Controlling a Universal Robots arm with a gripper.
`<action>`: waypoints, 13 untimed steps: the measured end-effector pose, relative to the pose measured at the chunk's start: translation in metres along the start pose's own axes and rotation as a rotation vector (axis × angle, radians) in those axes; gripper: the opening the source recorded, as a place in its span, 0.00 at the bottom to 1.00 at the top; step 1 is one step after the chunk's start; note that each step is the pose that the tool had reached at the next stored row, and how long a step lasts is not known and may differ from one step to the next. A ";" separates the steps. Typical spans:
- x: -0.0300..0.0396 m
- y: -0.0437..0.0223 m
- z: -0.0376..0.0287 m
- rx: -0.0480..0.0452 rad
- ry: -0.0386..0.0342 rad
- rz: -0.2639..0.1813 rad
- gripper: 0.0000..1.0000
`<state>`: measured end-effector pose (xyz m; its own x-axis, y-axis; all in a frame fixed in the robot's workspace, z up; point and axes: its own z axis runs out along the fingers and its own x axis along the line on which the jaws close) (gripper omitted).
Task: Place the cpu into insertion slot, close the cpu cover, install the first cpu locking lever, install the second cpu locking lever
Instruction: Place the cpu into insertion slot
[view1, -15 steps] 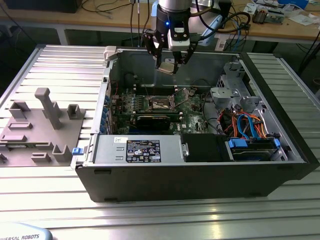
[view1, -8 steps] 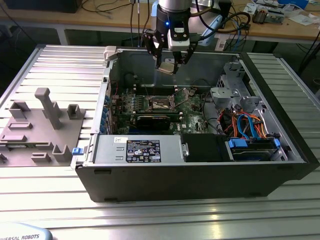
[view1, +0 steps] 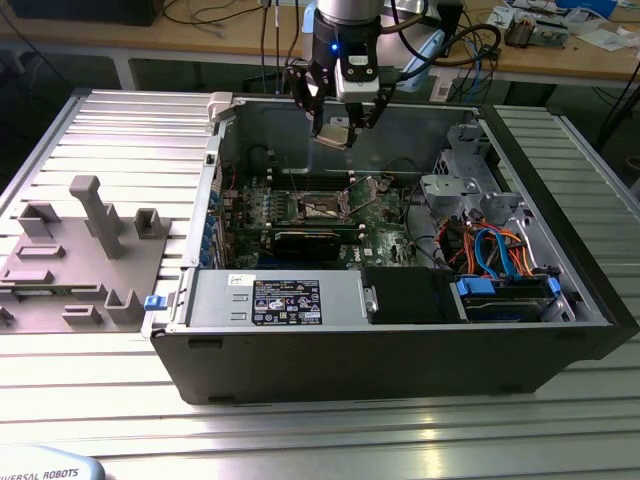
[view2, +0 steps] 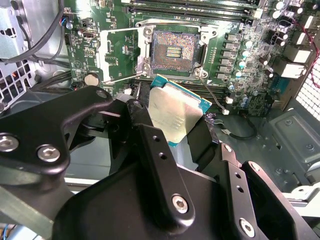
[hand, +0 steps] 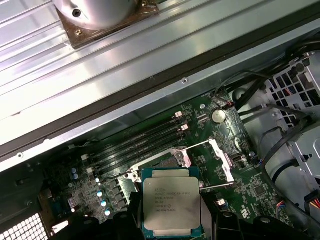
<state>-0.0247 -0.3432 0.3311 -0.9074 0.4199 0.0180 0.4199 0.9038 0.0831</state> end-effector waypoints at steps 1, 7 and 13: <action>0.0000 0.0000 0.0000 0.0000 0.0000 0.000 0.54; 0.0000 0.0000 0.0001 0.0000 -0.0003 0.004 0.54; 0.0000 0.0000 0.0003 -0.0001 -0.0005 0.006 0.54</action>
<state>-0.0247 -0.3432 0.3308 -0.9047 0.4257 0.0180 0.4257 0.9011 0.0831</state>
